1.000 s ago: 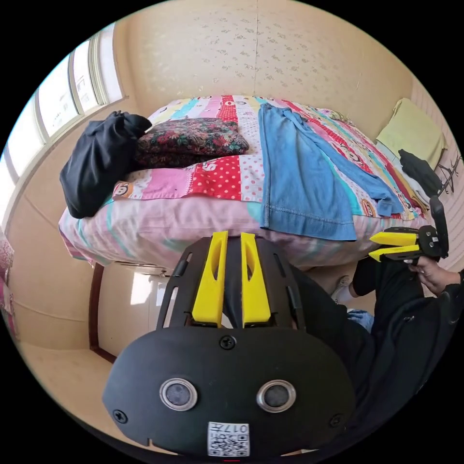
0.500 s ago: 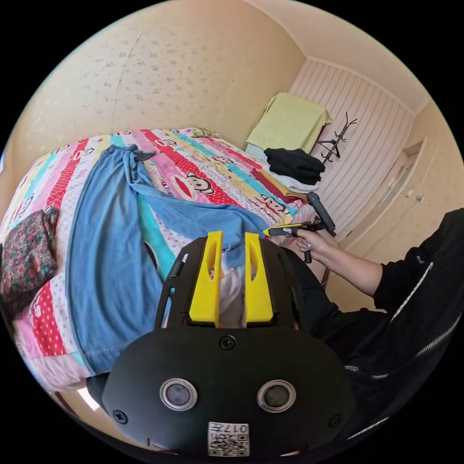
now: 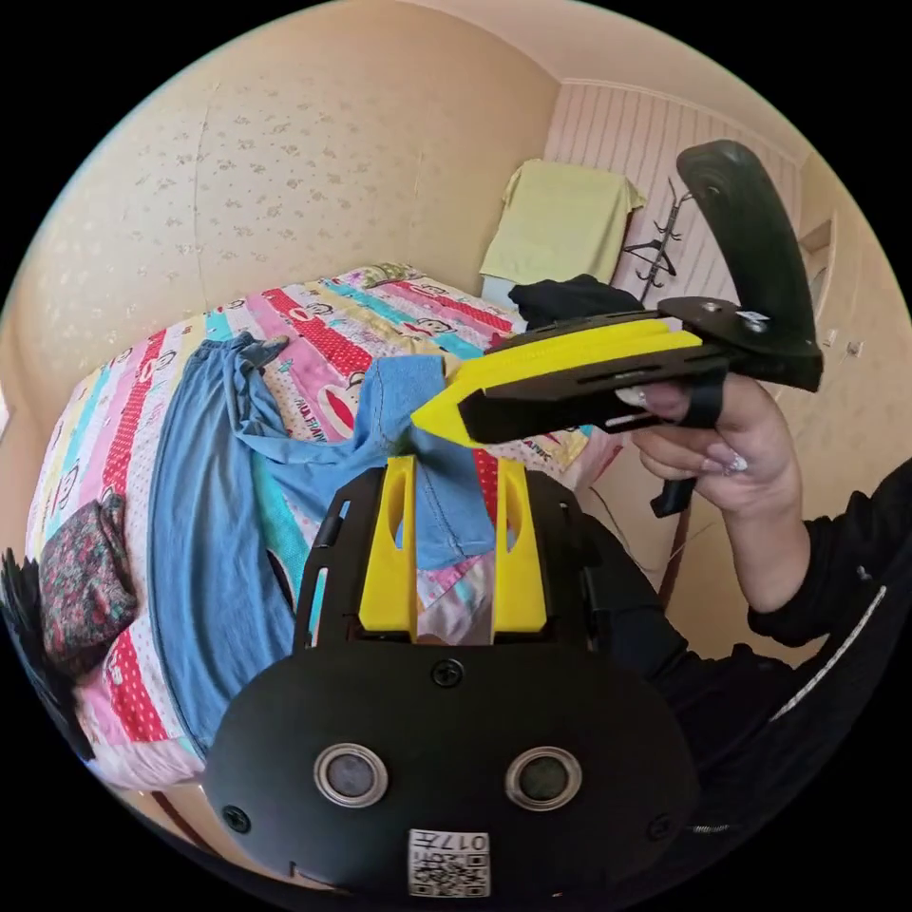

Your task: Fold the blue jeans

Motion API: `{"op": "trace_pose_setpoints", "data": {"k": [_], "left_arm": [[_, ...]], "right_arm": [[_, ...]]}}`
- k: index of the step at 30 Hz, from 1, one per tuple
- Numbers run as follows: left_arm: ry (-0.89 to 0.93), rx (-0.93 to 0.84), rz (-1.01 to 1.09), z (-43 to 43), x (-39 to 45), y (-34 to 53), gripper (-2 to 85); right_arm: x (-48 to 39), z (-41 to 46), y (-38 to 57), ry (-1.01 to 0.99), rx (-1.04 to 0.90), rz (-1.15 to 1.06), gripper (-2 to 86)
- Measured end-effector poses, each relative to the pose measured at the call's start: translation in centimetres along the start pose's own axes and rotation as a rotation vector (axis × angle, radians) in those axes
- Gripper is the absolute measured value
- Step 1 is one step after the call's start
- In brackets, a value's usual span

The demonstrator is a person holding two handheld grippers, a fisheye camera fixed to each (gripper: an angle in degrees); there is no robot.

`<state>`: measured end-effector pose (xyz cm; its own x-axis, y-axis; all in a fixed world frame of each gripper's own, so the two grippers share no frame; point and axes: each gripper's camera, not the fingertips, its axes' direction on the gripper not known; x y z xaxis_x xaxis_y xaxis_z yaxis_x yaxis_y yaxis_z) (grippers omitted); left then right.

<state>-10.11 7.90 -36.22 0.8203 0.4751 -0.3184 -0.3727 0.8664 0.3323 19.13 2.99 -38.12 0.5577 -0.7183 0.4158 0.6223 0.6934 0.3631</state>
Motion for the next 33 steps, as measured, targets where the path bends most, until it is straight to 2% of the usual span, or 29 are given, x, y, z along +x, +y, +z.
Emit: {"op": "trace_pose_setpoints", "data": {"k": [3, 8, 15, 19, 22, 24, 30, 33], "left_arm": [[0.026, 0.069, -0.122, -2.6, -3.5, 1.2, 1.0], [0.037, 0.164, -0.240, -8.6, -8.2, 3.6, -0.6], [-0.037, 0.275, -0.346, -16.9, -12.6, 9.7, -0.9], [-0.102, 0.202, -0.514, -17.0, -15.9, 15.9, -0.8], [-0.112, 0.139, -0.691, -16.3, -18.8, 21.1, -0.3], [-0.126, 0.124, -0.725, -16.7, -19.6, 23.0, 0.9], [-0.053, -0.021, -0.454, -14.7, -18.3, 20.7, 8.8], [-0.015, -0.003, -0.398, -12.9, -17.6, 19.7, 9.4]], "right_arm": [[-0.1, -0.4, -0.7, -0.042, 0.043, -0.064, 4.1], [3.5, -0.9, 0.5, -0.093, 0.154, 0.068, 5.6], [10.5, 7.7, -2.1, -0.184, 0.002, 0.251, 9.3], [11.8, 13.1, -5.2, -0.263, -0.086, 0.280, 10.0], [11.7, 16.3, -7.4, -0.253, -0.131, 0.272, 10.0], [11.2, 18.0, -9.2, -0.236, -0.153, 0.250, 10.1], [9.8, 23.8, -13.5, -0.245, -0.256, 0.214, 10.2], [9.2, 27.4, -14.5, -0.185, -0.304, 0.257, 9.8]]}}
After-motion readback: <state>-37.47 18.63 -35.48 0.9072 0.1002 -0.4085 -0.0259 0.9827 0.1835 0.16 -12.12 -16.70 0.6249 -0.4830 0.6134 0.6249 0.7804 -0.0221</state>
